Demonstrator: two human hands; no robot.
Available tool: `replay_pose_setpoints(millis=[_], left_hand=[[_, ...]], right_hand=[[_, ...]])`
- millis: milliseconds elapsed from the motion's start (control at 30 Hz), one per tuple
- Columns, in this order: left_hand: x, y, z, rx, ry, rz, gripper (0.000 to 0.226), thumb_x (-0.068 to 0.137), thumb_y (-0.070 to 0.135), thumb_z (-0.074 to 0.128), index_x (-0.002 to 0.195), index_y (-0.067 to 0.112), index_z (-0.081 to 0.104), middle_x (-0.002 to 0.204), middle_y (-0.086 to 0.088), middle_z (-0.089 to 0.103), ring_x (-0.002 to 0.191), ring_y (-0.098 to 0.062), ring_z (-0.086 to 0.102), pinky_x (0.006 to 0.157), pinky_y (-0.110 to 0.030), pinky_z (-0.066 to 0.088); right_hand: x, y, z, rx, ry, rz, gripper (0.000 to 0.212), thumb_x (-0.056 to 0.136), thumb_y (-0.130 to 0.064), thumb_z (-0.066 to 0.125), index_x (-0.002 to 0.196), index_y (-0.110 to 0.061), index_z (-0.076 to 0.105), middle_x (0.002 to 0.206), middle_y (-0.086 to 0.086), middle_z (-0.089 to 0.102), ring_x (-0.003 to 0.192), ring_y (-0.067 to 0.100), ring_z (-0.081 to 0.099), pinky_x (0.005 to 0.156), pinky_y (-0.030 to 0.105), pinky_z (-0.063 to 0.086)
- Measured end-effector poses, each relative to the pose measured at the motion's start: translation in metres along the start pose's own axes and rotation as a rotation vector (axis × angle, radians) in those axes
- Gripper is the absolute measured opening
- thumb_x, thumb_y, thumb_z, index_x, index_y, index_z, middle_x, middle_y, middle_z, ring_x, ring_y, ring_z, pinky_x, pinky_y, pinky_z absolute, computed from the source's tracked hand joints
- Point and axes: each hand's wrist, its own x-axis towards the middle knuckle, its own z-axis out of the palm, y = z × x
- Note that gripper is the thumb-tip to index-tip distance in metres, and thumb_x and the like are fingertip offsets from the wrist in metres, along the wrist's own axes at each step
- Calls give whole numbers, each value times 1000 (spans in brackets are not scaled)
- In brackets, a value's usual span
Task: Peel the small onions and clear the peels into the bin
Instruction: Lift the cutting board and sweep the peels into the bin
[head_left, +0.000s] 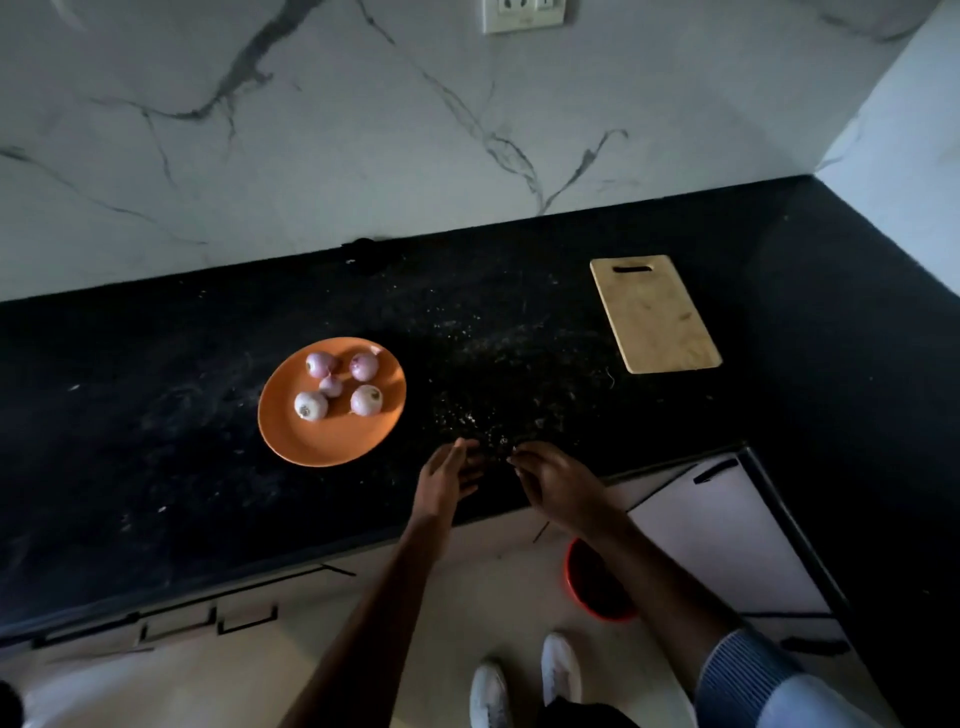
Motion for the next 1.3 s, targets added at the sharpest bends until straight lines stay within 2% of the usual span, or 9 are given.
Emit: replay_pose_setpoints(millis=[133, 300, 433, 533, 700, 833, 967, 1133, 1300], left_hand=[[1, 2, -14, 18, 56, 6, 31, 106, 34, 42, 113, 15, 66, 103, -8, 72, 97, -22, 68, 79, -31, 51], [-4, -17, -32, -49, 103, -45, 34, 107, 33, 41, 116, 11, 66, 105, -11, 71, 98, -25, 67, 80, -32, 52], [1, -21, -37, -80, 133, -33, 33, 107, 31, 40, 111, 13, 67, 104, -13, 70, 95, -25, 67, 81, -32, 52], [0, -23, -39, -96, 132, -29, 32, 107, 32, 41, 111, 13, 67, 104, -11, 70, 97, -25, 67, 81, -32, 52], [-5, -29, -26, -141, 115, -24, 31, 107, 31, 41, 108, 13, 66, 104, -11, 70, 101, -26, 66, 79, -32, 51], [-8, -31, -10, -145, 75, -33, 32, 106, 31, 43, 111, 11, 67, 100, -10, 71, 97, -26, 67, 83, -34, 52], [-11, -31, -8, -169, 85, -21, 30, 106, 27, 44, 107, 9, 67, 90, -10, 72, 83, -22, 69, 72, -29, 55], [-14, -42, -19, -163, 120, -35, 30, 106, 29, 44, 104, 11, 67, 95, -9, 70, 92, -22, 66, 78, -31, 52], [-20, -54, -4, -134, 85, -72, 33, 107, 32, 40, 106, 13, 66, 98, -8, 70, 94, -21, 66, 81, -31, 51]], right_hand=[[30, -7, -10, 99, -84, 184, 45, 99, -16, 51, 143, -17, 53, 148, 4, 51, 134, 22, 50, 108, 31, 43], [82, -39, 10, -210, -341, -1, 60, 106, -44, 35, 159, -18, 22, 167, -1, 18, 155, 25, 9, 124, 39, 10], [89, -53, 32, -343, -472, -4, 61, 107, -49, 21, 161, -22, 9, 168, -6, 3, 155, 22, -3, 125, 41, -3], [61, -41, 29, -334, -421, 50, 69, 101, -55, 11, 160, -21, 17, 167, -5, 14, 155, 24, 9, 124, 43, 3], [-13, -10, 10, -338, -143, 99, 63, 105, -53, 23, 143, -13, 55, 150, 3, 52, 138, 32, 48, 115, 50, 27], [-18, -25, 17, -323, -104, 142, 60, 104, -50, 29, 146, -13, 50, 153, 4, 47, 142, 32, 42, 116, 51, 28], [-2, -42, 33, -365, -197, 92, 57, 95, -42, 36, 142, -16, 55, 148, 2, 53, 136, 34, 50, 114, 50, 23], [-35, -16, 12, -272, -136, 155, 53, 102, -45, 37, 139, -14, 59, 146, 2, 55, 136, 33, 49, 114, 51, 32], [-6, 10, -25, 102, -78, 410, 46, 104, -19, 46, 150, -10, 44, 155, 10, 42, 142, 25, 41, 114, 29, 32]])
